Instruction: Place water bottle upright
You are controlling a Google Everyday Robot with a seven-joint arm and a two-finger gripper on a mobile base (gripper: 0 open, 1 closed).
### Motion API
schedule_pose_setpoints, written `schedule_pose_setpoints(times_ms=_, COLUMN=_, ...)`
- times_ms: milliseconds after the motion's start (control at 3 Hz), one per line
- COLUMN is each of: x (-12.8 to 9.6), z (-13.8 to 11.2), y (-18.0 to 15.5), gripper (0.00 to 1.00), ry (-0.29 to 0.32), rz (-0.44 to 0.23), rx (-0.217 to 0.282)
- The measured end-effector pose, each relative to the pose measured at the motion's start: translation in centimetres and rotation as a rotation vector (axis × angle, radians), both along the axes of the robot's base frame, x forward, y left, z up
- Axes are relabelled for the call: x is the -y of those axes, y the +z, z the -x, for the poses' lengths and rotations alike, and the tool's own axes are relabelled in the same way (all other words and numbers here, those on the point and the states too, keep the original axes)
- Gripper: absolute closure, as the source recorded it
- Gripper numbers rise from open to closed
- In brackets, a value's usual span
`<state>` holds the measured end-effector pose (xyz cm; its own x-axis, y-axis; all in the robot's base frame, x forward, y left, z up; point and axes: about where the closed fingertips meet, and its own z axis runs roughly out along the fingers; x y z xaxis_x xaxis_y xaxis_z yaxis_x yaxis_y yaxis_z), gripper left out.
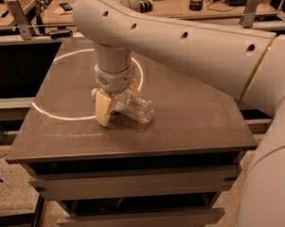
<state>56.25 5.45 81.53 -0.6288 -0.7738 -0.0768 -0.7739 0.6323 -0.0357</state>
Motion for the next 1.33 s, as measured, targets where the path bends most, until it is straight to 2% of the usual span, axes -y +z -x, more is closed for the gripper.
schedule_pose_setpoints(times_ms=667, x=0.0, z=0.0, y=1.3, gripper=0.88, ry=0.001, rz=0.000, rx=0.001)
schedule_pose_setpoints(times_ms=1000, x=0.1, z=-0.8, y=4.0, gripper=1.00, ry=0.070, rz=-0.036, rx=0.074)
schedule_pose_setpoints(times_ms=1333, x=0.1, z=-1.0, y=11.0, gripper=1.00, ry=0.181, rz=-0.224, rx=0.239)
